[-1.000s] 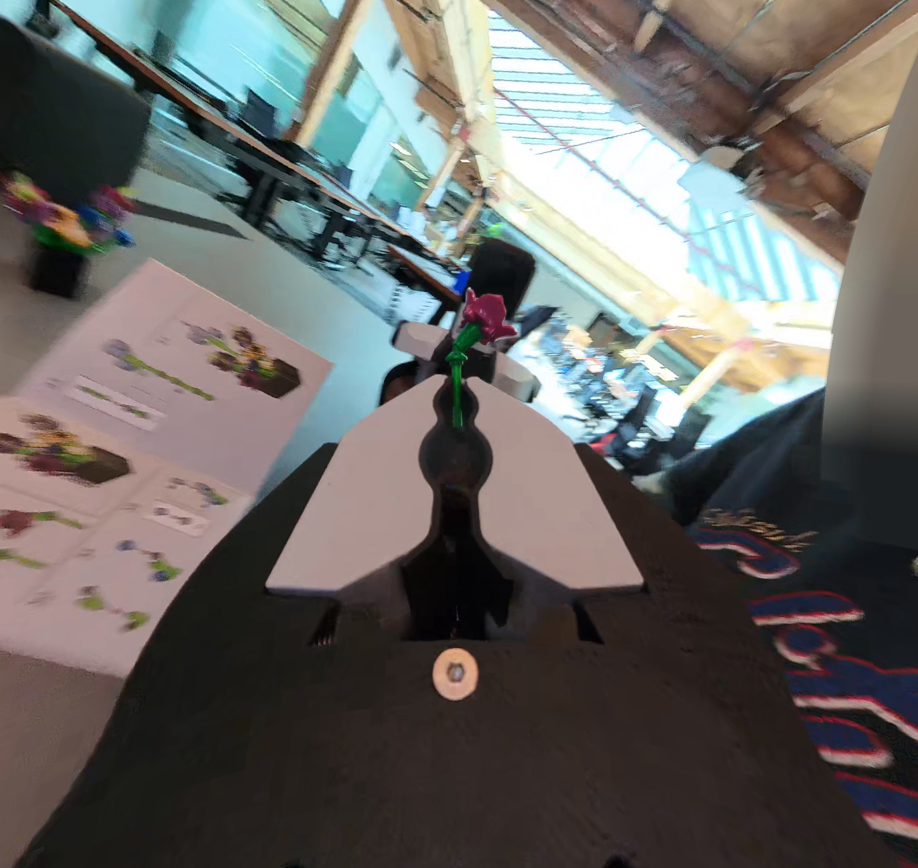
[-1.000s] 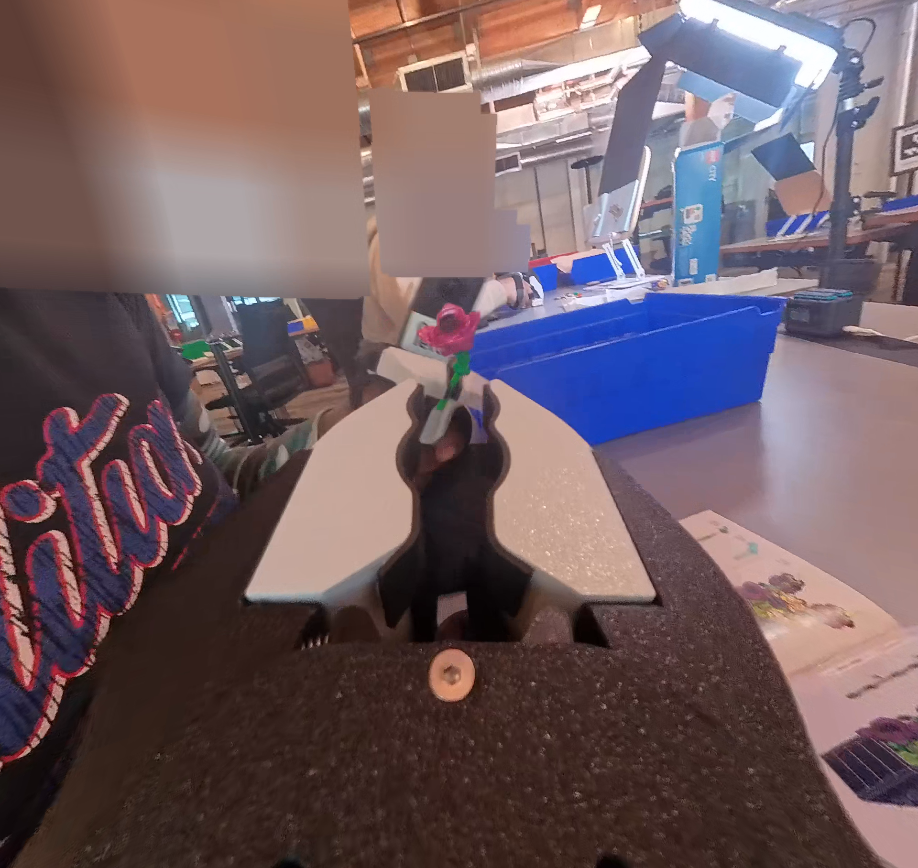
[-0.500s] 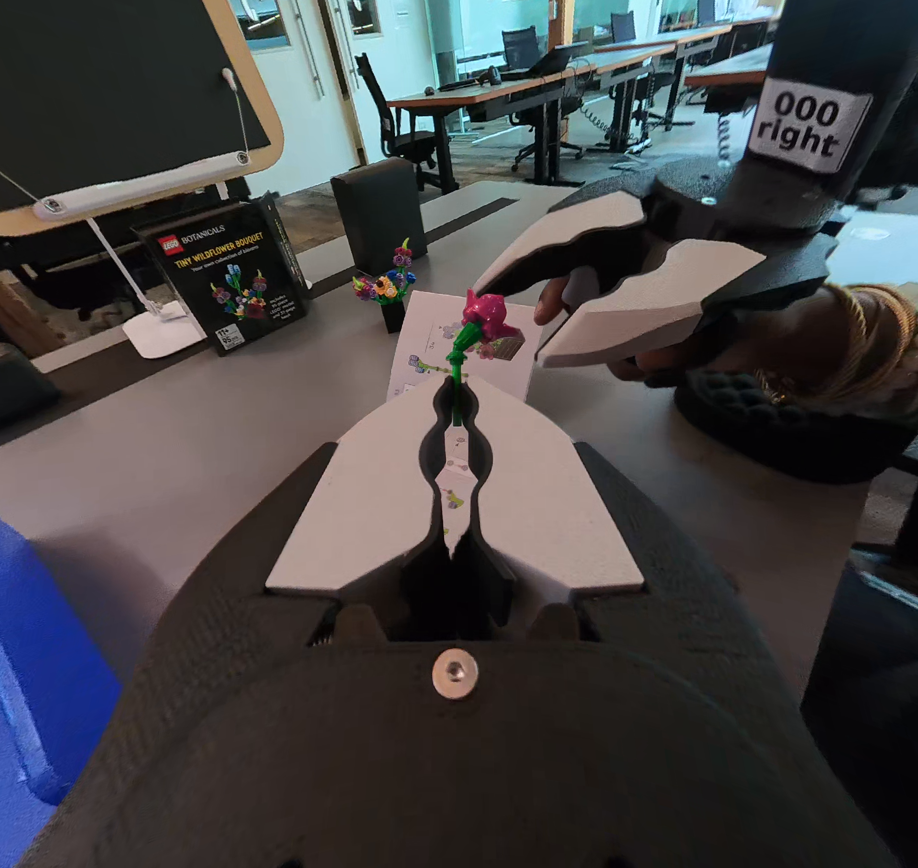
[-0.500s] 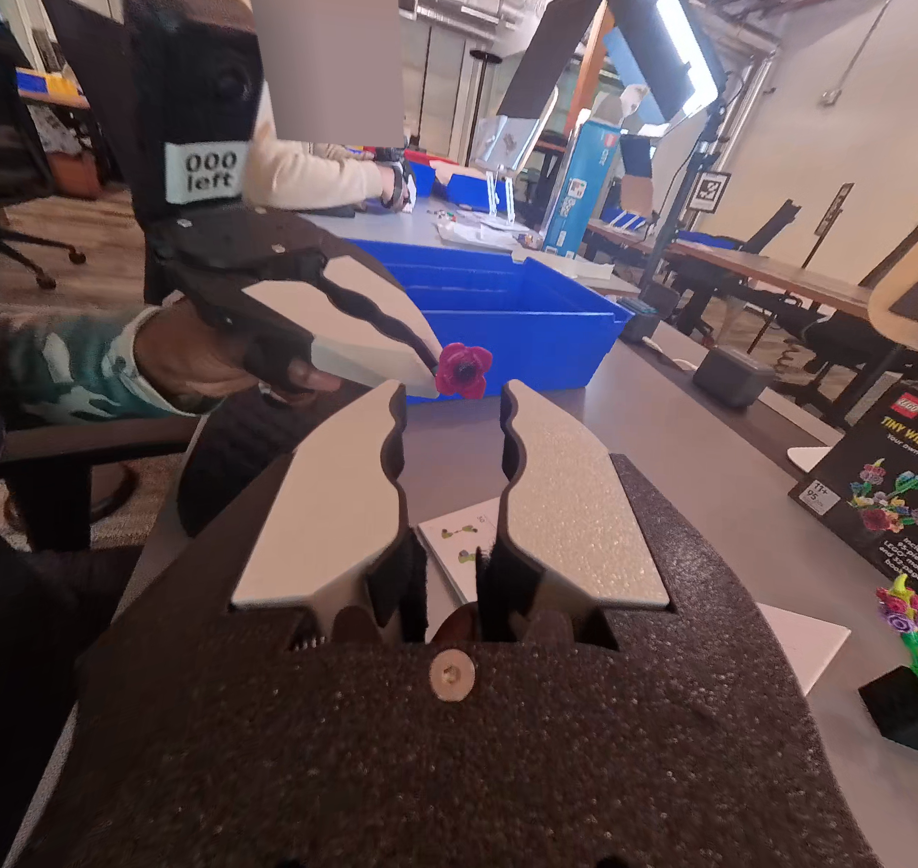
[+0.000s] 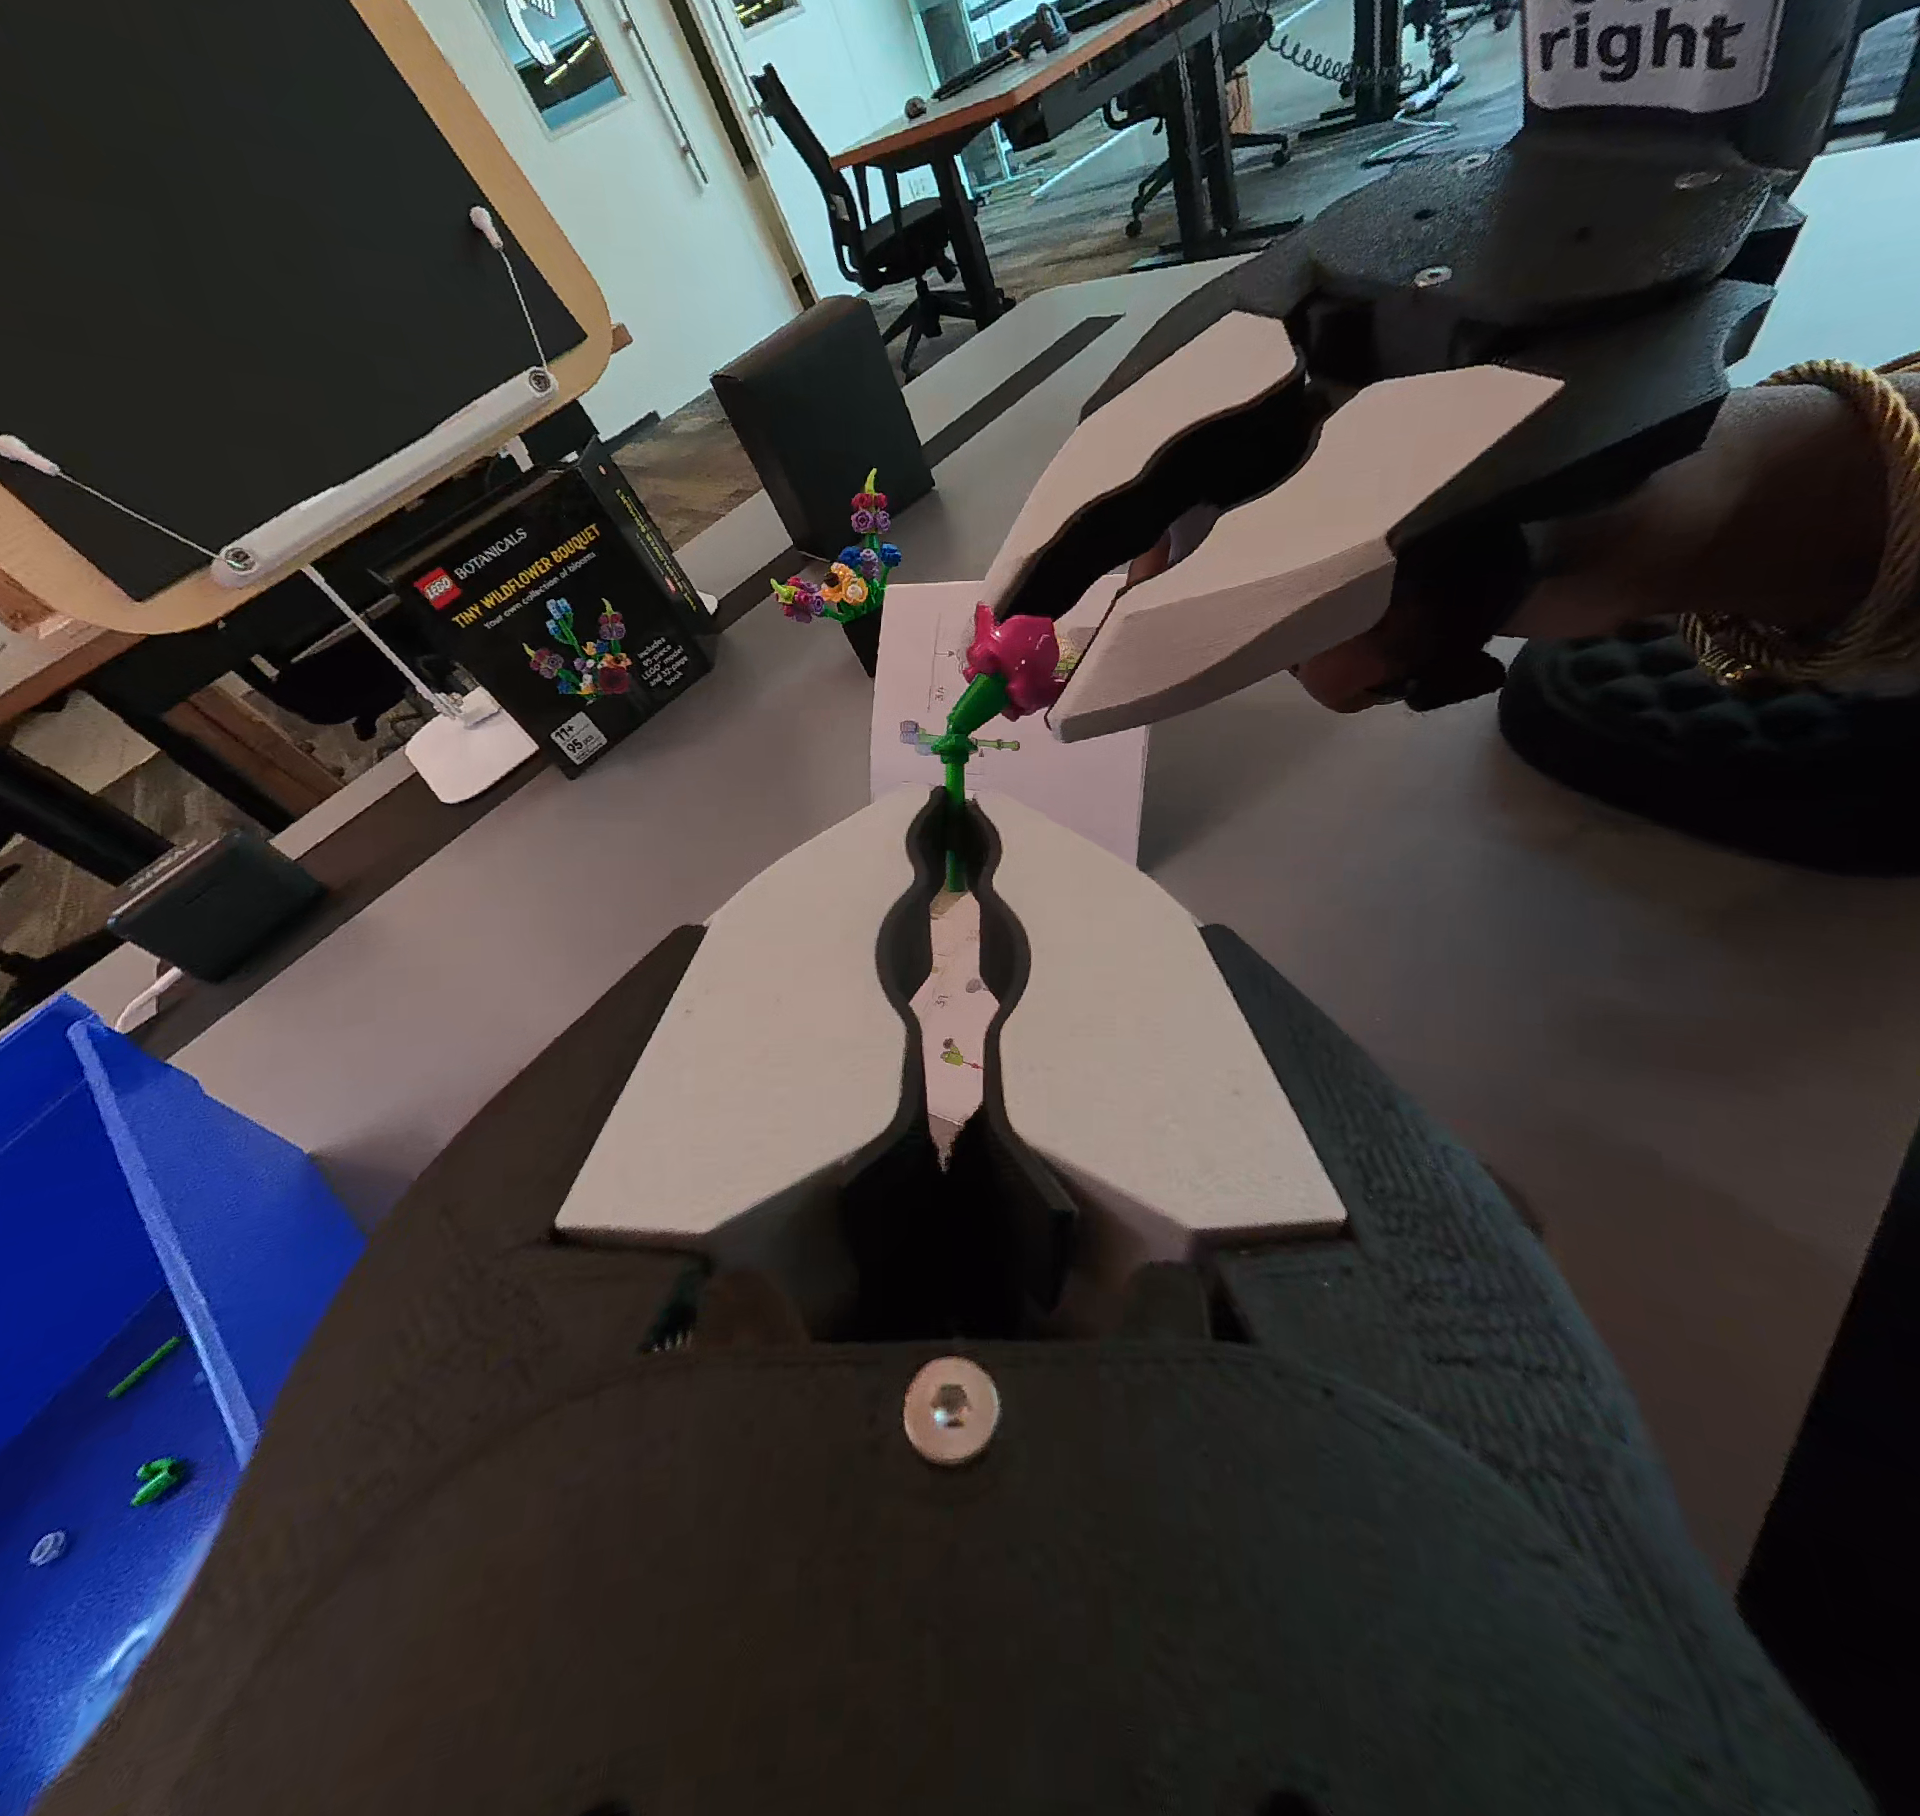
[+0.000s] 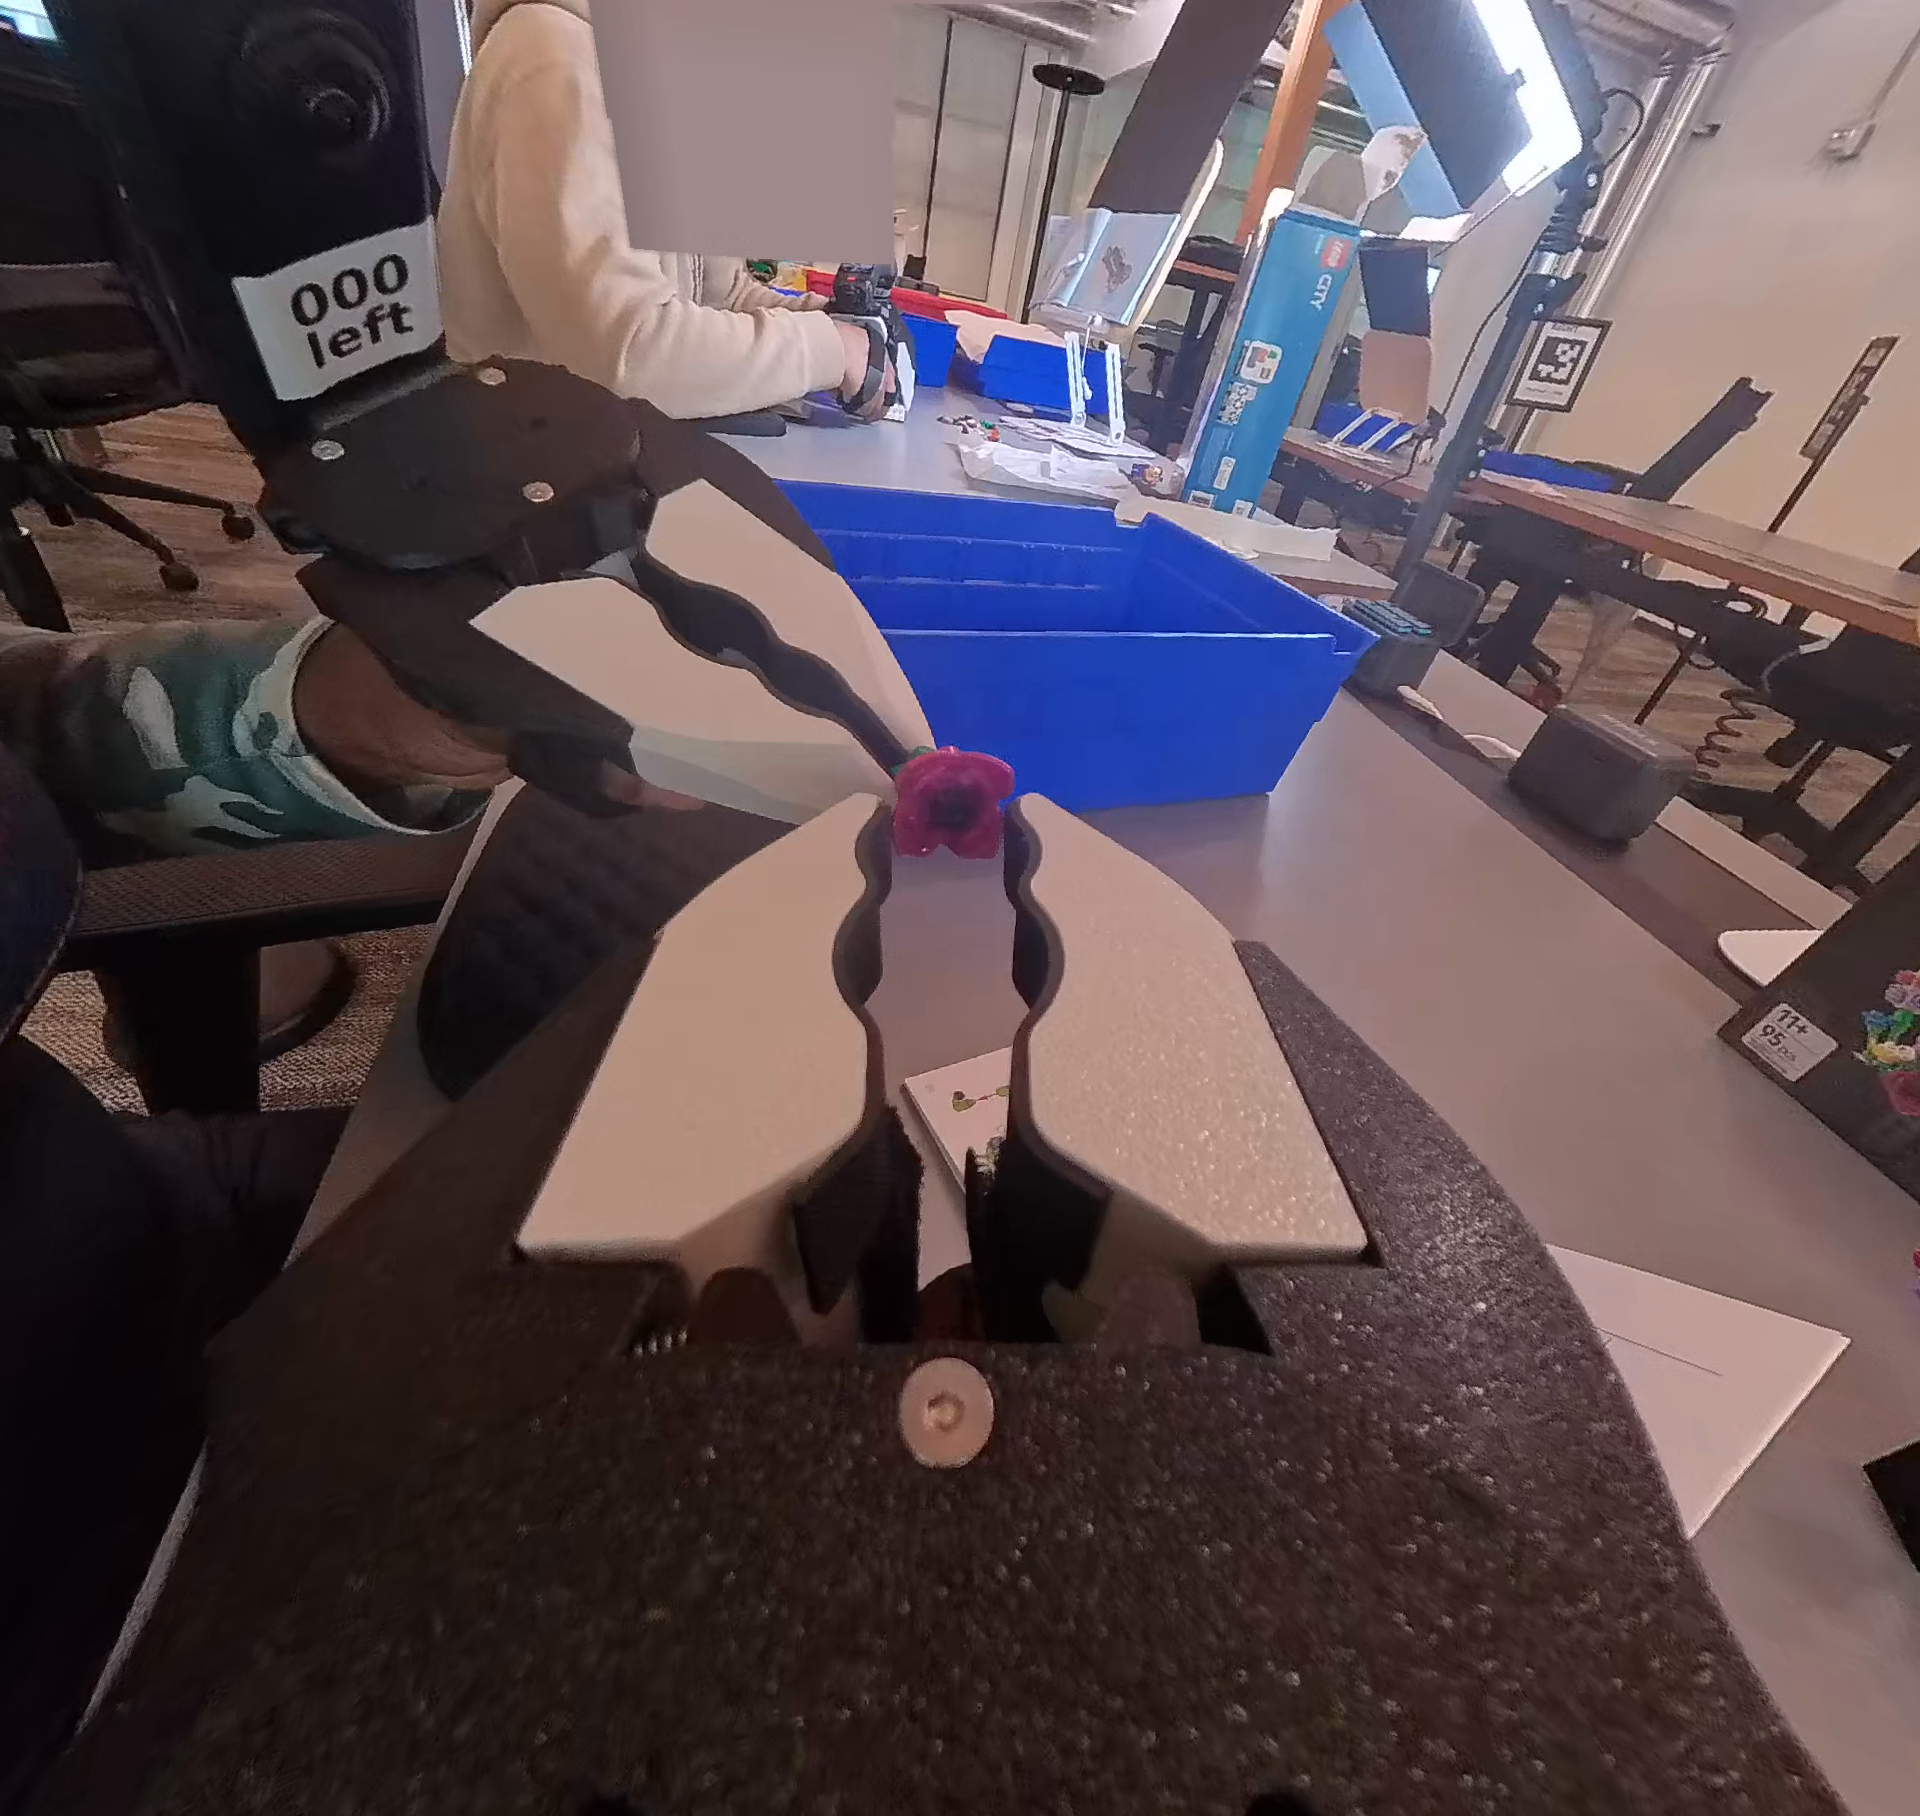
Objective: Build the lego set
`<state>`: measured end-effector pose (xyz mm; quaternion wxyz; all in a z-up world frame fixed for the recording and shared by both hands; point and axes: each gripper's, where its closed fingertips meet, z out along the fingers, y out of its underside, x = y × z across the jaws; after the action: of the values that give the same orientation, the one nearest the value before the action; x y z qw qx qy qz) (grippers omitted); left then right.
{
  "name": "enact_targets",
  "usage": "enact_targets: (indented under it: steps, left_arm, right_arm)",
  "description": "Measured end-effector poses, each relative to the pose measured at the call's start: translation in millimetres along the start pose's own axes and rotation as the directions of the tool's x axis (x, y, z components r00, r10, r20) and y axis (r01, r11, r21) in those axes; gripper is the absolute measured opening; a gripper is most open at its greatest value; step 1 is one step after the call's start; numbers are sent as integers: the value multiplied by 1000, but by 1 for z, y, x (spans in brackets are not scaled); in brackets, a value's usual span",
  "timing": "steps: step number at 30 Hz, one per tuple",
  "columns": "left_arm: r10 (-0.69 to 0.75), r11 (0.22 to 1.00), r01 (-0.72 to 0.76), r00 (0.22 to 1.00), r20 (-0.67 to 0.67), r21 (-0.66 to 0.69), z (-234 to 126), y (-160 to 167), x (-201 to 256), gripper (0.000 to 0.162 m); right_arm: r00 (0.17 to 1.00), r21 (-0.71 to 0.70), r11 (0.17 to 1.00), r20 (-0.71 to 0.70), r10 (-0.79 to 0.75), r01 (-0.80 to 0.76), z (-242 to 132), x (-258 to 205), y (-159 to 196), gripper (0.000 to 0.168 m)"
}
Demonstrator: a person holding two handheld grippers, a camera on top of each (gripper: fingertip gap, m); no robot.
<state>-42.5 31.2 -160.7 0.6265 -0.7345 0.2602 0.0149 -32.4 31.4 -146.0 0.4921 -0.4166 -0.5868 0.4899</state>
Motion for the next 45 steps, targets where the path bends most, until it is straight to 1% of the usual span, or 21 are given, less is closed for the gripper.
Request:
enact_targets:
  steps: [4,6,7,12,17,18,20,23,26,28,30,32,35,38,40,43,45]
  left_arm:
    - [-53,998,54,998,-32,22,-1,1,2,3]
    - [-88,995,90,994,-61,34,-1,1,4,3]
    - [-109,993,112,991,-79,41,-1,0,6,3]
    - [-172,982,181,976,-135,58,-2,0,8,3]
    - [-202,975,215,966,-160,65,0,1,8,3]
    - [-215,972,228,962,-167,63,1,2,8,4]
    - [-246,962,263,951,-186,68,3,3,8,13]
    - [-346,923,376,903,-254,80,5,4,8,23]
    - [-440,864,494,836,-329,98,5,2,7,26]
    - [-464,846,524,817,-343,102,6,5,6,26]
    - [-471,845,527,816,-336,93,8,11,6,26]
    - [-472,844,528,815,-337,96,8,13,7,26]
    - [-478,838,535,814,-330,107,8,13,5,26]
    - [-495,826,553,805,-328,110,8,15,3,26]
    - [-503,818,563,799,-329,116,7,15,2,26]
    - [-507,810,572,794,-334,128,5,14,0,26]
    - [-505,809,572,794,-338,134,4,12,0,26]
  right_arm:
    - [1000,-3,1000,2,2,-2,0,-1,0,21]
    - [1000,-2,1000,-4,-8,8,0,-2,-2,30]
    - [1000,-12,1000,-4,-18,18,0,-2,-1,30]
    - [996,-37,995,-7,-89,88,1,-5,1,21]
    - [994,-53,993,-18,-109,108,1,-3,1,21]
    - [993,-63,992,-25,-111,109,1,-2,1,21]
    - [991,-96,988,-52,-125,120,-1,4,2,21]
    - [973,-173,971,-131,-189,165,-14,26,2,21]
    - [932,-271,946,-261,-250,178,-40,70,1,21]
    - [887,-336,926,-353,-296,175,-60,105,4,21]
    - [849,-401,901,-407,-336,165,-74,135,13,20]
    - [822,-473,866,-420,-384,163,-81,158,29,20]
    - [790,-566,806,-408,-457,174,-80,185,58,20]
    - [720,-665,710,-374,-585,232,-78,206,83,21]
    - [679,-693,669,-356,-643,270,-75,215,92,20]
    - [654,-697,658,-359,-666,287,-72,223,99,21]
    - [649,-688,666,-371,-664,289,-72,226,97,21]
